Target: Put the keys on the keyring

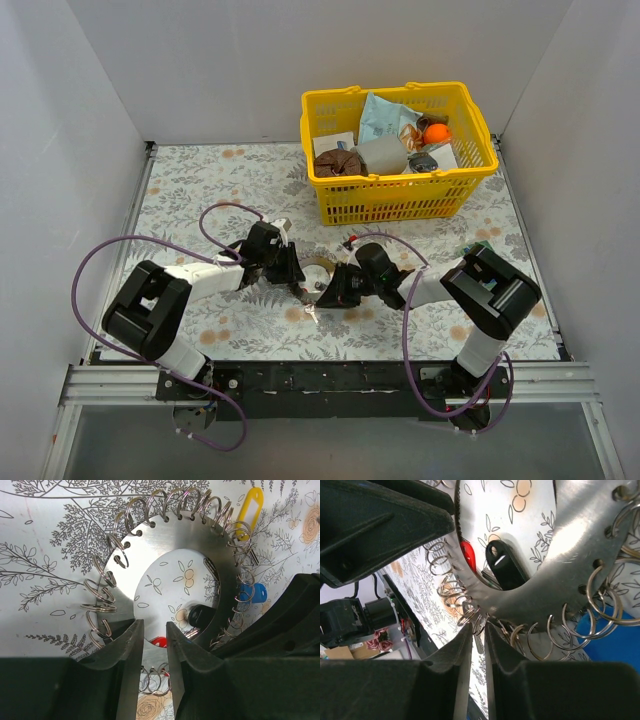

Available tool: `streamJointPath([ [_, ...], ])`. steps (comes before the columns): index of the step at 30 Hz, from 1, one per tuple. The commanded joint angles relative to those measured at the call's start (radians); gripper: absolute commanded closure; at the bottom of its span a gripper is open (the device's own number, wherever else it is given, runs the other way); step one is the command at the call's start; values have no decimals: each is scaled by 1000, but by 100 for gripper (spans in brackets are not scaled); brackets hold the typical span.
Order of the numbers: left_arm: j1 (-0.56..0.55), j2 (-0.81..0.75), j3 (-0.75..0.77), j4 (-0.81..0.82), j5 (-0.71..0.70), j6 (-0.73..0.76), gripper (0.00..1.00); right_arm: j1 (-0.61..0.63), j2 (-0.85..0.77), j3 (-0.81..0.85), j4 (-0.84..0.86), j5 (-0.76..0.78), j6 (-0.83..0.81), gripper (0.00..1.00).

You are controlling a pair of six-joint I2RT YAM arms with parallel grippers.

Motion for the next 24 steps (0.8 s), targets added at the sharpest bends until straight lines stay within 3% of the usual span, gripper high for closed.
streamJointPath([
  [1, -15, -21, -10, -53, -21, -2, 76, -8, 18, -13, 44, -4, 20, 82],
  [6, -16, -22, -12, -55, -24, -3, 76, -17, 23, -16, 32, -7, 3, 98],
  [13, -18, -42, 6, -78, -50, 6, 74, -22, -26, 19, -92, -13, -127, 99],
  [24, -16, -131, 49, -90, -84, 37, 62, -20, -66, 261, -503, 19, -589, 99],
])
